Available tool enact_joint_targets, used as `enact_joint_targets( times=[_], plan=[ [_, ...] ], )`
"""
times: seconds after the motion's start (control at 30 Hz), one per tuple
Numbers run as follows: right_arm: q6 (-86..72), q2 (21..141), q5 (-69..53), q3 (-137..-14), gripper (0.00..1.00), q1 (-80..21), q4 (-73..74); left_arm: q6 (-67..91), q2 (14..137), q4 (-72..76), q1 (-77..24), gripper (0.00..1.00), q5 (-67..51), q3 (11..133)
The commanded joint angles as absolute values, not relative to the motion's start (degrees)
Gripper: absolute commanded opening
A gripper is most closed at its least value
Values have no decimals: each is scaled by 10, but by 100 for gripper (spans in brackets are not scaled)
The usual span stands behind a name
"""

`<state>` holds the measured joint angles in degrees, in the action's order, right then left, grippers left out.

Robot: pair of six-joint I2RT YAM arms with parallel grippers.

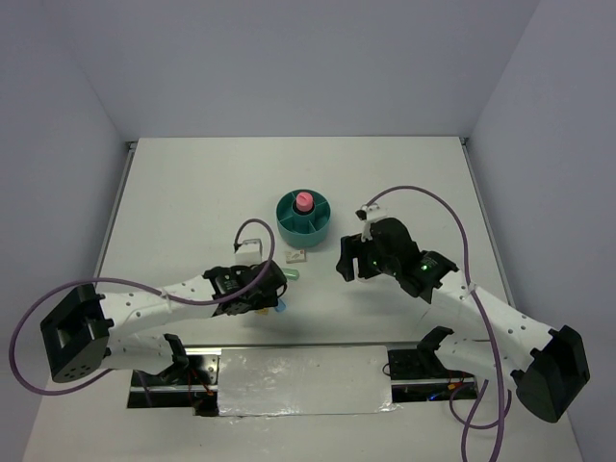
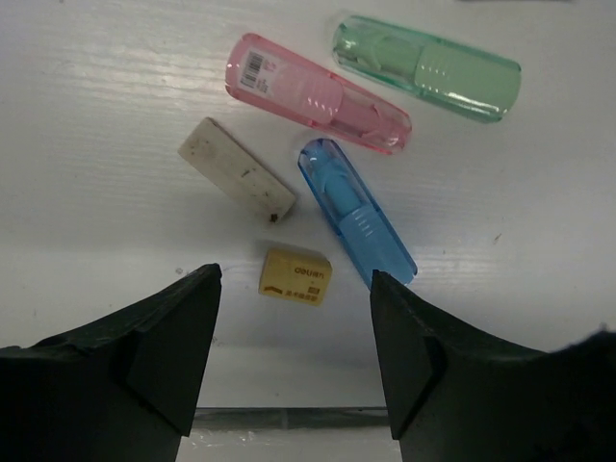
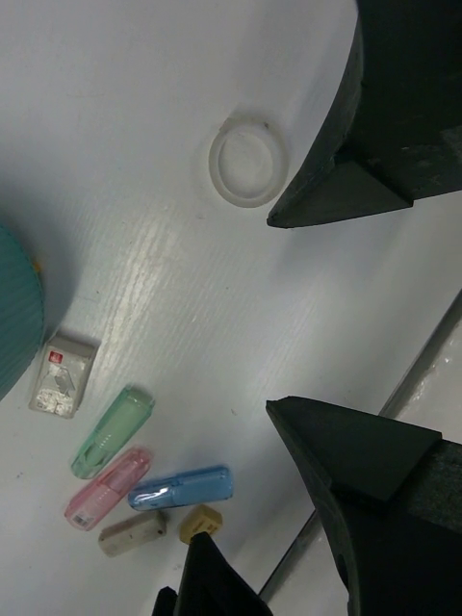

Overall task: Sort the stationery into containers
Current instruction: Pick up the stationery from the center of the board.

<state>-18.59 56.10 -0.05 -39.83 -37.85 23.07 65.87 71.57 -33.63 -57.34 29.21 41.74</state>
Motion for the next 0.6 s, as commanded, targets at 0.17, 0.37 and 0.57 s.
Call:
enact_joint_targets(
  times=[0.17,0.37,0.57],
  plan=[
    [-186,543,-25,-384,77,-378,197,638,723,-303,-588,77,281,391],
    [-186,541,-33,-382,78,-378,198,614,726,-295,-588,74,277,379],
    [-188,543,-42,-384,78,-379,194,577,730,-261,-588,73,254,364]
  ],
)
